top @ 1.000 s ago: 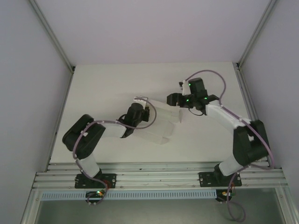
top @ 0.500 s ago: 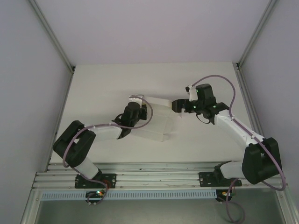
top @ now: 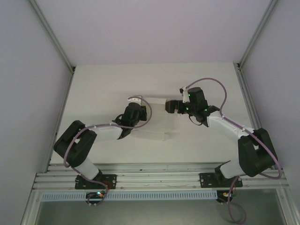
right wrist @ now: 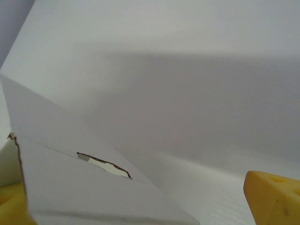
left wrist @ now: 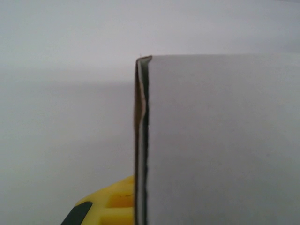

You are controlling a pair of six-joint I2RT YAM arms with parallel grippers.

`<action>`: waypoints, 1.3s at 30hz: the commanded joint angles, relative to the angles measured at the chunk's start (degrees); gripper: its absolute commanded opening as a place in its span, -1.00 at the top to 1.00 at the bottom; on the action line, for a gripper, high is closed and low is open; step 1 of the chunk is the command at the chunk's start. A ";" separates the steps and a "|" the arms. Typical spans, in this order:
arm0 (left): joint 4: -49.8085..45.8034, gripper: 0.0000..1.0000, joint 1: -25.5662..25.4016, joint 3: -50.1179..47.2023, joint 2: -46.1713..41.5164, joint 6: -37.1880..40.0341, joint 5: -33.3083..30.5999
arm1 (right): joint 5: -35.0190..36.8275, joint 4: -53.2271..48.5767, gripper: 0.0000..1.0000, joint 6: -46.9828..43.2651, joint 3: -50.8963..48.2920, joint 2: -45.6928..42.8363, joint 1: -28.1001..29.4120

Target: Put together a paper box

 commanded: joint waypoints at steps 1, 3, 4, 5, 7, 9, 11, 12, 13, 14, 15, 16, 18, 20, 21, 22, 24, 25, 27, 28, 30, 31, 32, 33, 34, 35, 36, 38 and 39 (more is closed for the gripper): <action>2.27 1.00 -1.72 2.58 -0.20 -1.90 4.99 | 6.73 10.84 -0.99 5.28 -4.54 -1.21 1.31; 1.83 1.00 -1.69 2.67 -0.37 -2.80 4.44 | 8.01 12.98 -0.99 5.99 -6.63 -3.37 1.35; 1.26 1.00 -1.70 2.82 -0.45 -3.03 3.60 | 8.32 12.49 -0.99 5.62 -7.19 -4.57 1.28; 0.49 1.00 -1.69 2.98 -0.45 -3.16 2.48 | 9.03 11.05 -0.99 4.94 -7.33 -5.56 1.31; -0.99 1.00 -1.60 3.28 -0.53 -3.51 0.04 | 10.63 6.42 -0.99 3.71 -7.49 -8.17 1.28; -2.04 1.00 -1.48 3.36 -0.62 -4.04 -1.48 | 11.54 1.54 -0.99 2.49 -8.14 -10.96 1.35; -1.99 1.00 -1.12 3.21 -0.73 -4.38 -1.58 | 12.89 -2.20 -0.99 2.21 -9.52 -13.91 1.30; -1.88 1.00 -0.97 3.12 -0.81 -4.69 -1.49 | 13.92 -3.94 -0.99 2.32 -10.68 -15.74 1.30; -1.86 1.00 -0.74 3.12 -0.88 -4.74 -1.34 | 14.97 -5.29 -0.99 2.79 -11.81 -17.49 1.38; -2.11 1.00 -0.63 3.28 -0.97 -4.93 -1.43 | 16.05 -6.48 -0.99 3.29 -13.07 -19.45 1.28; -2.51 1.00 -0.42 3.45 -1.06 -5.12 -1.58 | 16.87 -7.38 -0.99 3.61 -14.22 -21.15 1.24; -2.91 1.00 -0.14 3.61 -1.08 -5.52 -1.51 | 17.21 -7.73 -0.99 3.71 -15.45 -22.65 1.27; -3.65 1.00 0.37 4.06 -1.08 -6.27 -1.36 | 16.93 -6.98 -0.99 4.01 -18.14 -25.30 1.25; -4.46 1.00 0.74 4.58 -1.08 -6.68 -1.15 | 17.24 -6.00 -0.99 4.24 -20.12 -26.34 1.26; -4.74 1.00 0.81 4.63 -1.08 -6.82 -1.16 | 17.49 -5.90 -0.99 4.03 -20.60 -26.26 1.26; -4.85 1.00 0.83 4.78 -1.08 -6.73 -1.02 | 17.99 -5.98 -0.99 3.89 -20.78 -25.89 1.24; -4.88 1.00 0.93 4.74 -1.33 -6.64 -0.15 | 19.26 -5.53 -0.99 3.63 -20.72 -24.32 1.27; -4.60 1.00 0.94 4.62 -1.46 -6.33 0.68 | 19.78 -4.85 -0.99 3.63 -20.56 -23.15 1.27; -3.48 1.00 0.95 4.08 -1.76 -6.08 2.03 | 19.67 -2.55 -0.99 3.37 -20.05 -20.16 1.20; -2.98 1.00 0.94 3.75 -2.02 -6.01 2.25 | 19.49 -1.47 -0.99 3.17 -19.55 -18.62 1.21; -2.61 1.00 0.91 3.24 -2.38 -5.43 2.49 | 19.22 0.69 -0.99 2.38 -17.82 -15.37 1.25; -2.67 1.00 0.94 3.20 -2.52 -5.03 2.57 | 19.46 1.48 -0.99 1.86 -16.77 -14.11 1.35; -2.61 1.00 0.86 3.08 -2.58 -4.73 2.67 | 19.86 2.47 -0.99 0.95 -15.70 -12.63 1.29; -2.65 1.00 0.88 2.97 -2.64 -4.53 2.65 | 20.37 3.12 -0.99 0.16 -14.66 -11.62 1.33; -2.81 1.00 0.93 2.91 -2.64 -4.37 2.85 | 20.85 3.77 -0.99 -0.64 -13.78 -10.66 1.34; -2.97 1.00 0.95 3.00 -2.61 -4.24 3.12 | 21.19 4.70 -0.99 -1.61 -13.03 -9.73 1.43; -3.25 1.00 0.89 3.01 -2.57 -4.15 3.24 | 21.45 5.52 -0.99 -2.37 -12.57 -9.07 1.43; -3.69 1.00 0.84 3.19 -2.41 -3.82 3.54 | 21.66 7.37 -0.99 -3.93 -11.79 -8.02 1.70; -3.94 1.00 0.89 3.27 -2.31 -3.82 3.60 | 21.91 8.54 -0.99 -4.45 -11.80 -7.82 2.00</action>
